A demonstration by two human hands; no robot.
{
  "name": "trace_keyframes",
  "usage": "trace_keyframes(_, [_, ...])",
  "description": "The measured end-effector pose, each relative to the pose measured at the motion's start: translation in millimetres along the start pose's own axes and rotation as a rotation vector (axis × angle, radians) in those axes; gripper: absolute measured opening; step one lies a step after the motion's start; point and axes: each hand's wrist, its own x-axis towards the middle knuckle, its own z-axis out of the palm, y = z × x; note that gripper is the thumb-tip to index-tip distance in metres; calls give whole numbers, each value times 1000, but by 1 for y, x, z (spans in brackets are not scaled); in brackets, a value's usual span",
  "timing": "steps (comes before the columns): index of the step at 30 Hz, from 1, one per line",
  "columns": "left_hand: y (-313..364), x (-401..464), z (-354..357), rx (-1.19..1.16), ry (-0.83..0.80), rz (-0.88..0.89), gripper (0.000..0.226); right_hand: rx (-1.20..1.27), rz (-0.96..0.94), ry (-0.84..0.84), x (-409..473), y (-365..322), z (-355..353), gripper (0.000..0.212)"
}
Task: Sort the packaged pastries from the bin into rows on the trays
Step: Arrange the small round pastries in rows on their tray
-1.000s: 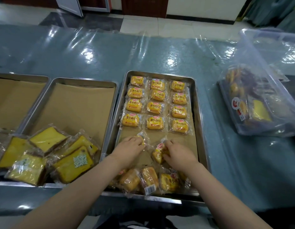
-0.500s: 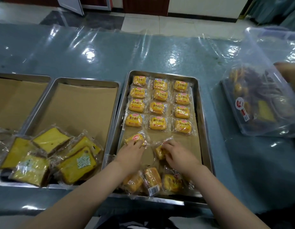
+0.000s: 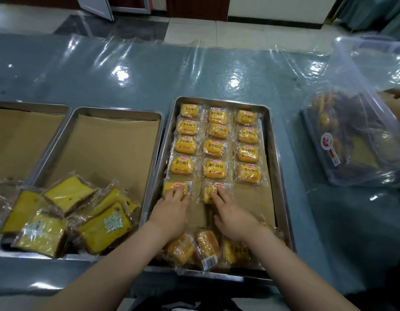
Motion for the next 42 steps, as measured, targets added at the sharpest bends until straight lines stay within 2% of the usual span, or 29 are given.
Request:
trace_keyframes(8, [-5, 3, 0, -35, 10, 11, 62, -45, 6, -27, 4, -7, 7, 78])
trace_keyframes(14, [-1, -1, -8, -65, 114, 3, 55, 222, 13, 103, -6, 5, -8, 65])
trace_keyframes(18, [12, 0, -13, -82, 167, 25, 51, 279, 86, 180, -18, 26, -23, 62])
trace_keyframes(26, [53, 8, -15, -131, 93, 175, 61, 384, 211, 227, -50, 64, -41, 51])
trace_keyframes(32, [65, 16, -11, -58, 17, 157, 65, 393, 258, 187, -68, 87, -34, 43])
trace_keyframes(36, [62, 15, -10, -37, 61, 128, 56, 400, 276, 181, -78, 98, -30, 32])
trace_keyframes(42, [71, 13, -14, -74, 121, 139, 53, 346, 273, 48, -83, 99, -32, 36])
